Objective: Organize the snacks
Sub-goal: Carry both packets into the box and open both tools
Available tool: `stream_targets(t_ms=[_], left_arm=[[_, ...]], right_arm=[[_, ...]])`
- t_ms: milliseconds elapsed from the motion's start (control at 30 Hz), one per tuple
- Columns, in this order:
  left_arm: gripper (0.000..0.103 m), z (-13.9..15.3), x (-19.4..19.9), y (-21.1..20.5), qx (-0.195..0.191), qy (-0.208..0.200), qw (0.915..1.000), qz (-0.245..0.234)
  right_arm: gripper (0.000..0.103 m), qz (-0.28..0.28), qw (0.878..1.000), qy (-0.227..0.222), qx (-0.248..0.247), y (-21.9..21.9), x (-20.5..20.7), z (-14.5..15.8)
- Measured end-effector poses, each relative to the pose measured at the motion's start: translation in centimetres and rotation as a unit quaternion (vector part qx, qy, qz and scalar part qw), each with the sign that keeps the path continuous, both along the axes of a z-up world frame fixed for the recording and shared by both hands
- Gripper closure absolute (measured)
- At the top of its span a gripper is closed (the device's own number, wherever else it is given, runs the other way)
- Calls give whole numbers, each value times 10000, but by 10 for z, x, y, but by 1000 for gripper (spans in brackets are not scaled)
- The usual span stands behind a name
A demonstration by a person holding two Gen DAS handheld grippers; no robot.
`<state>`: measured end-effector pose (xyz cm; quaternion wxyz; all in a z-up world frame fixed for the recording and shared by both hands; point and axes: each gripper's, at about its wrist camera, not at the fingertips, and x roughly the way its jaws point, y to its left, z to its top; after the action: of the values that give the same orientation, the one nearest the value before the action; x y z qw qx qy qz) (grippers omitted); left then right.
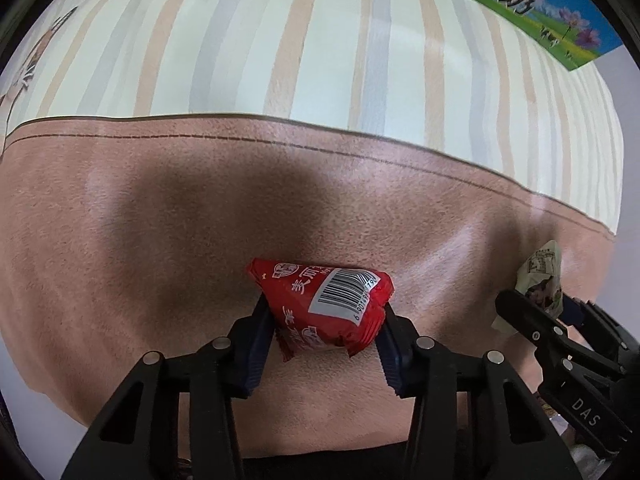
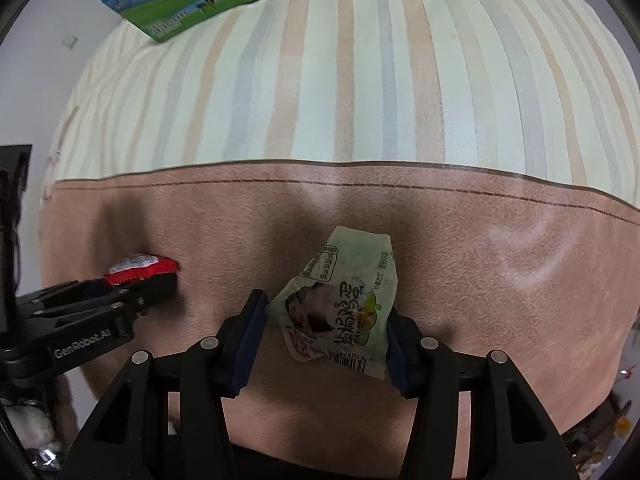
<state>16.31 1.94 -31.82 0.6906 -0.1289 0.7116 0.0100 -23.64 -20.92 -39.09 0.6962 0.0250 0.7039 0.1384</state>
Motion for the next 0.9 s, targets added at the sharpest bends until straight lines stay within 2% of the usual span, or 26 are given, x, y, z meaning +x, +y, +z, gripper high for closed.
stream_targets(t_ms=[200, 333, 600, 700, 800, 900], left_arm=[[59, 41, 13, 13, -311, -305, 9990, 70], [59, 85, 35, 14, -537, -697, 9961, 31], [59, 166, 107, 12, -1099, -1368, 9843, -198], [59, 191, 153, 6, -1020, -1611, 9809, -384], [59, 197, 195, 1, -893, -1646, 9812, -462], [59, 187, 239, 6, -891, -1400, 9852, -439]], right_arm=[[47, -124, 9990, -129, 414, -6, 10, 38], [47, -256, 9963, -340, 742, -15, 31, 77], [47, -371, 9859, -1067, 1231, -32, 113, 165], [47, -288, 9832, -1318, 1230, -29, 154, 190], [47, -165, 9828, -1508, 1051, -19, 198, 200], [47, -45, 9867, -1347, 912, -6, 242, 191]])
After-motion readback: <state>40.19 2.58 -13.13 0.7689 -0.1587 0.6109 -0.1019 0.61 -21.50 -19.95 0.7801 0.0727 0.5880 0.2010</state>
